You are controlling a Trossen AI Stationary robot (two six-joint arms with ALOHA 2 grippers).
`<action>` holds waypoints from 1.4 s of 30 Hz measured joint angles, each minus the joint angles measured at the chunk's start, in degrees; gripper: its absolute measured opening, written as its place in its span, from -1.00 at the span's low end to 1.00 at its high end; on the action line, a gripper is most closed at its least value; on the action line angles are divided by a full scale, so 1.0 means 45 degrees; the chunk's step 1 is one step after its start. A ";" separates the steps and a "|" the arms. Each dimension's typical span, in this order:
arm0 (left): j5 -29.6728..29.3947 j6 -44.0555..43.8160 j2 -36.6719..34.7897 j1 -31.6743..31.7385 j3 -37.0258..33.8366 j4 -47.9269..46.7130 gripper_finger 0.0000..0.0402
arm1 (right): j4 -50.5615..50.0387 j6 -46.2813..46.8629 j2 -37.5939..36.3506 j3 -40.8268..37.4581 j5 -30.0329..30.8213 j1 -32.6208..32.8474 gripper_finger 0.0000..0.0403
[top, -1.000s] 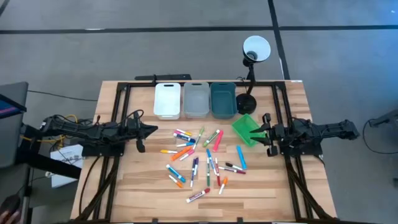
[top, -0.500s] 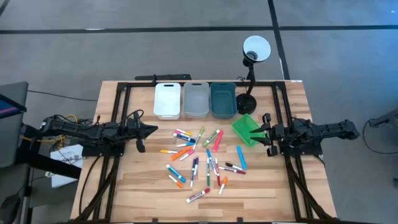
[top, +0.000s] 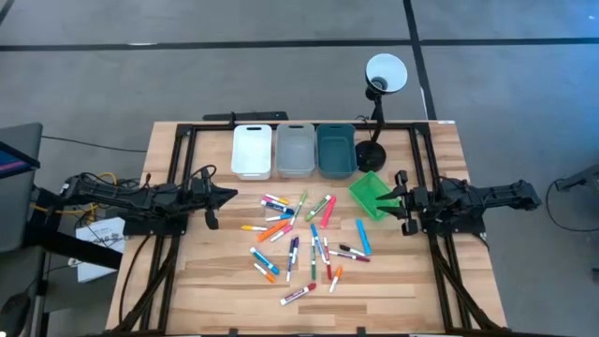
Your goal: Pick & Place Markers
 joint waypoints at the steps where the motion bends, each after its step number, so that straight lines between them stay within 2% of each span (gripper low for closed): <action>1: 0.0004 0.0000 0.0000 -0.0001 -0.0002 0.0000 -0.94 | 0.0000 0.0004 -0.0004 0.0000 0.0004 0.0000 -0.46; 28: 0.0000 0.0000 0.0000 -0.0001 0.0002 0.0027 -0.94 | 0.0000 0.0004 0.0000 0.0000 0.0004 -0.0005 -0.46; 42: 0.0000 -0.0001 0.0004 0.0000 -0.0002 0.1302 -0.94 | 0.0000 0.0001 -0.0003 0.0000 0.0002 0.0000 -0.46</action>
